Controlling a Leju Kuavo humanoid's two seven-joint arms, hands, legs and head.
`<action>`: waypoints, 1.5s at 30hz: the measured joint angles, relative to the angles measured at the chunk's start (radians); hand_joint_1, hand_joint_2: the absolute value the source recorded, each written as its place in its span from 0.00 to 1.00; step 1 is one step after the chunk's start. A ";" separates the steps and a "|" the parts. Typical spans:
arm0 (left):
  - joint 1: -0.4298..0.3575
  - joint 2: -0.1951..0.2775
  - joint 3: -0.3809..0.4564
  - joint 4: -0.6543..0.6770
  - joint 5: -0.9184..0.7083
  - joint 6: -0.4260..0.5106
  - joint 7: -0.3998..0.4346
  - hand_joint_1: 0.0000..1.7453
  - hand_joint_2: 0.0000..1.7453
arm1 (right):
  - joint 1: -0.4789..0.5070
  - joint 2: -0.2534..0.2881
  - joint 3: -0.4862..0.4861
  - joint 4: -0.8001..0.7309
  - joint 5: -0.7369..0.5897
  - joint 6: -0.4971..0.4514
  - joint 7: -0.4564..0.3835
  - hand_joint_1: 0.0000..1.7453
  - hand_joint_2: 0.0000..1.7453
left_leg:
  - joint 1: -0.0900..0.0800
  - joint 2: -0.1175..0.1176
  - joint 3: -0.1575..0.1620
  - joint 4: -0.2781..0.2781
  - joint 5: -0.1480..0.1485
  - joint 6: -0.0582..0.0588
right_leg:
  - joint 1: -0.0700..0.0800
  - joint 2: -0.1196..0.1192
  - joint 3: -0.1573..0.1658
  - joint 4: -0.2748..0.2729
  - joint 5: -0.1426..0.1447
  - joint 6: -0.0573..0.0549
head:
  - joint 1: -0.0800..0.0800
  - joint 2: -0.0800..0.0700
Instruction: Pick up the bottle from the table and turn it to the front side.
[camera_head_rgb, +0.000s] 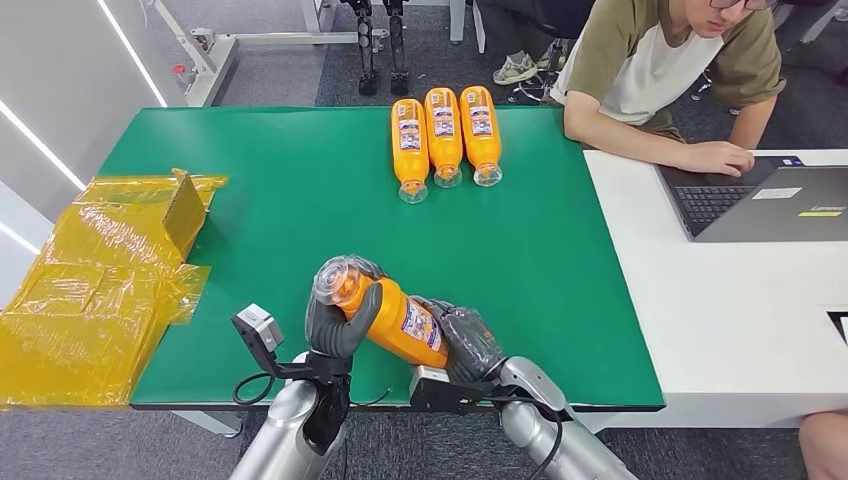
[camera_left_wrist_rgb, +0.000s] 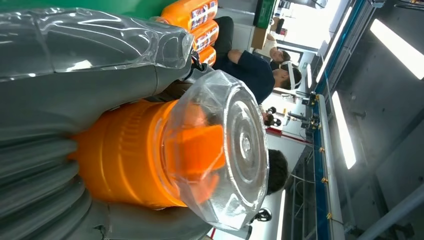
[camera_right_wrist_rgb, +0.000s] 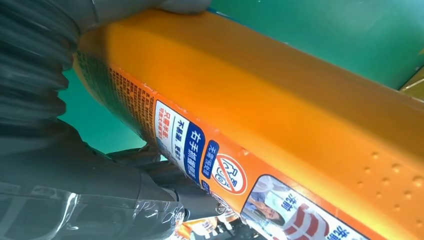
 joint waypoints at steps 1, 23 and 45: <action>0.000 0.000 0.000 0.000 -0.001 0.000 0.000 1.00 1.00 | 0.001 0.000 -0.002 0.000 -0.001 -0.001 0.000 1.00 1.00 | 0.000 0.000 0.000 0.000 0.000 0.000 | 0.000 0.000 0.000 0.000 0.000 0.000 | 0.000 0.000; 0.002 0.007 0.001 -0.185 -0.069 0.483 0.002 1.00 1.00 | 0.138 0.078 -0.073 -0.225 -0.387 -0.301 -0.156 0.00 1.00 | 0.000 -0.001 -0.001 -0.001 0.000 0.000 | 0.001 -0.001 0.000 0.001 -0.001 -0.001 | 0.000 0.000; -0.062 0.191 0.237 -0.288 -0.921 0.883 0.224 1.00 1.00 | 0.332 0.125 -0.073 -0.543 -0.547 -0.494 -0.239 0.00 1.00 | 0.001 -0.004 -0.001 -0.001 0.001 -0.003 | 0.002 -0.003 0.000 0.001 -0.002 -0.004 | 0.000 0.000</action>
